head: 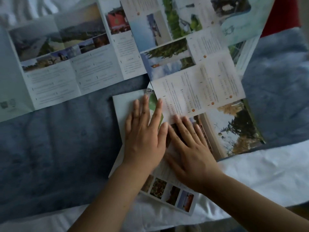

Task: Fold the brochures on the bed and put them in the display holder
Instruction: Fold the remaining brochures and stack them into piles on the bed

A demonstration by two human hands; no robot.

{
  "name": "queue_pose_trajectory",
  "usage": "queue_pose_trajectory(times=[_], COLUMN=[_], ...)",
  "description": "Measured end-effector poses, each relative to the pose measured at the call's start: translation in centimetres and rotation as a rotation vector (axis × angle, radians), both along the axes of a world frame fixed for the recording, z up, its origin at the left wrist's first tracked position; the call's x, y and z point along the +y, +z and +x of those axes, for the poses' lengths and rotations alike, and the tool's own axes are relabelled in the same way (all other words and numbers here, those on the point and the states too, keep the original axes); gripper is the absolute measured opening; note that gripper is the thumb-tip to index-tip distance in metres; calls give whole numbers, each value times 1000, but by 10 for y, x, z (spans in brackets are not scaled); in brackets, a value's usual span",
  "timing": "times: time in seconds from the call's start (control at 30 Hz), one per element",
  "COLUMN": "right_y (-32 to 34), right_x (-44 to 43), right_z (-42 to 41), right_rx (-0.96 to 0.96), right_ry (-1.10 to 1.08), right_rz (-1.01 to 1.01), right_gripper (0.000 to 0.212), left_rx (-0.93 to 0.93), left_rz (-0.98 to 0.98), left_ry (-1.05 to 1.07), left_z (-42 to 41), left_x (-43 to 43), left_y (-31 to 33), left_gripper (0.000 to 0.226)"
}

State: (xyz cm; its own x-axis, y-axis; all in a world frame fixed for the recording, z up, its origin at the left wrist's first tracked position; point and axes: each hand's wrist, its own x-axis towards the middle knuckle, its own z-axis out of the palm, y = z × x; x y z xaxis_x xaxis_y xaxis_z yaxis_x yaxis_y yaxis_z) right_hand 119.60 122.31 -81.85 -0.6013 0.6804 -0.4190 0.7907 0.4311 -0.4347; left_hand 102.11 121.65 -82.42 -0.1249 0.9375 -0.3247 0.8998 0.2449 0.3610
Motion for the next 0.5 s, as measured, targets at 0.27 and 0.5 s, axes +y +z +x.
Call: queue_pose_trajectory(times=[0.27, 0.5], right_y=[18, 5], right_x=[-29, -26], right_z=[-78, -98], right_rx=[324, 506], right_ry=[-51, 69], right_rz=[-239, -419], right_gripper=[70, 4], left_rx=[-444, -15], left_rz=[5, -239], left_ry=[425, 189], left_z=[3, -27], left_x=[12, 37], left_y=[14, 17], left_gripper=[64, 87])
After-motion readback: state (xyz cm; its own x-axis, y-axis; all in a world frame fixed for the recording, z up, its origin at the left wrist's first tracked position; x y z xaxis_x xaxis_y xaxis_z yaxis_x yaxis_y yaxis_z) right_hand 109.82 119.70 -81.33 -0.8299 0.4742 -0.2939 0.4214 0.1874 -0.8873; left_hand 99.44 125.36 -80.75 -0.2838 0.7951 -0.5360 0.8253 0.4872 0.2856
